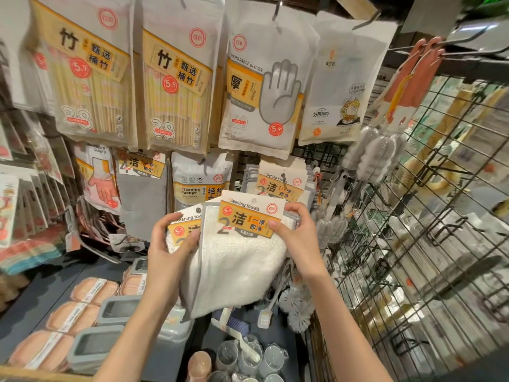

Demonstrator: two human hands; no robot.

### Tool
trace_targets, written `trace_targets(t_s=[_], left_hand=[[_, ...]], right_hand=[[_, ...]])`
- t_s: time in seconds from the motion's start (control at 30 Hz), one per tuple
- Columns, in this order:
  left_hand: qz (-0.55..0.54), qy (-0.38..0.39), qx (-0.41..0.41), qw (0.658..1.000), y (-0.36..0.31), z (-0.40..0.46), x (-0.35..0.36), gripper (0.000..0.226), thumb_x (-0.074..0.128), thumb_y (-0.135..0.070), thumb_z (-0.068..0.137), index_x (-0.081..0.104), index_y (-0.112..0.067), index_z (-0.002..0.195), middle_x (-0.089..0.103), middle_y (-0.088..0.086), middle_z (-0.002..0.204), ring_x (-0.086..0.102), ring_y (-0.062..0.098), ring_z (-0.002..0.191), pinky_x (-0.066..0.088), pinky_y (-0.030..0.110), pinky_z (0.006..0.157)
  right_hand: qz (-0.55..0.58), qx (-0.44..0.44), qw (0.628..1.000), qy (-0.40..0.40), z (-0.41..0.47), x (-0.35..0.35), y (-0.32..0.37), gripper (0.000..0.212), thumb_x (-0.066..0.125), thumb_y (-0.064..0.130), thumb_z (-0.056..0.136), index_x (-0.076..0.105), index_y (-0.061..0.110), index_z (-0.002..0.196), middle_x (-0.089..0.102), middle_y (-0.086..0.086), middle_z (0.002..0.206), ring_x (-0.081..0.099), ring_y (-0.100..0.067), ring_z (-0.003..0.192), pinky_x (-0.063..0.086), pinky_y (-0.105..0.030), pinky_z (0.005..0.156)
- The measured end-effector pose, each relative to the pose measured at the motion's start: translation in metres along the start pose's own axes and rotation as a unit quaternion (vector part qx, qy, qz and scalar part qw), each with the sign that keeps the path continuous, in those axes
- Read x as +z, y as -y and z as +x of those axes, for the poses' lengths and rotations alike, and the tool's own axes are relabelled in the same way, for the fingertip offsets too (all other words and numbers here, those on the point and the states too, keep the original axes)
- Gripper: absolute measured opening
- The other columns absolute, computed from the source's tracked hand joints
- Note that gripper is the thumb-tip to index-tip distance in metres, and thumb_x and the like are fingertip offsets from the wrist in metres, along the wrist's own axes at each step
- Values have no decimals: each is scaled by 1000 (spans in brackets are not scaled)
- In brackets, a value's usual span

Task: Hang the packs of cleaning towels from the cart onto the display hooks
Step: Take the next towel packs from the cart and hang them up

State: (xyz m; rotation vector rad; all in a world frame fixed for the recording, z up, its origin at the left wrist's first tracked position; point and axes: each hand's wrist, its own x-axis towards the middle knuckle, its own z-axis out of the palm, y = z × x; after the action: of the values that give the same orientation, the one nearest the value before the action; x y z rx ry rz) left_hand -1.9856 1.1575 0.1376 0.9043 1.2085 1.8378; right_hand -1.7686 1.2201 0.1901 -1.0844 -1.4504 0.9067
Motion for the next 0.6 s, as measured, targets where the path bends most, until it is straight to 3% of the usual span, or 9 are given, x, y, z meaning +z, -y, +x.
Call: trace_targets(t_s=[0.07, 0.2, 0.3, 0.4, 0.5, 0.6], left_hand=[[-7, 5, 6, 1000, 1, 2, -3, 45, 77, -22, 74, 59, -41, 110, 67, 9, 114, 65, 31, 104, 52, 48, 89], [5, 2, 30, 1000, 2, 4, -8, 52, 74, -4, 79, 59, -44, 109, 66, 1, 116, 65, 22, 104, 49, 43, 94], [5, 0, 28, 1000, 3, 5, -11, 53, 69, 1, 83, 59, -44, 109, 64, 5, 120, 64, 26, 108, 49, 44, 95], [3, -8, 28, 1000, 1, 5, -17, 53, 69, 2, 83, 60, -45, 106, 63, 6, 120, 64, 27, 107, 50, 43, 93], [11, -15, 32, 999, 1, 8, -21, 54, 69, 2, 83, 60, -47, 103, 66, -8, 110, 65, 20, 103, 50, 37, 87], [25, -21, 34, 999, 1, 10, -24, 54, 70, 0, 82, 60, -49, 102, 66, -26, 98, 66, 10, 96, 50, 34, 84]], right_hand=[[-9, -6, 1000, -17, 8, -8, 2, 31, 72, 7, 79, 54, 26, 96, 60, 16, 107, 57, 0, 103, 49, -21, 86], [-19, -21, 997, -77, 27, -18, 2, 36, 71, 3, 79, 53, 31, 93, 57, 23, 103, 55, 1, 104, 44, -22, 86], [-19, -16, 993, -112, 40, -24, -6, 38, 71, -1, 78, 53, 30, 92, 59, 10, 105, 55, -16, 110, 46, -33, 94], [-20, -11, 991, -131, 52, -27, -12, 40, 71, -2, 77, 52, 30, 90, 58, 11, 102, 56, -19, 108, 47, -37, 94], [-26, -1, 989, -149, 66, -30, -16, 35, 71, -2, 77, 54, 22, 97, 55, 19, 98, 56, -17, 105, 47, -32, 89], [-50, 3, 986, -160, 76, -31, -23, 34, 71, 1, 78, 54, 19, 100, 56, 16, 97, 53, -14, 102, 40, -24, 80]])
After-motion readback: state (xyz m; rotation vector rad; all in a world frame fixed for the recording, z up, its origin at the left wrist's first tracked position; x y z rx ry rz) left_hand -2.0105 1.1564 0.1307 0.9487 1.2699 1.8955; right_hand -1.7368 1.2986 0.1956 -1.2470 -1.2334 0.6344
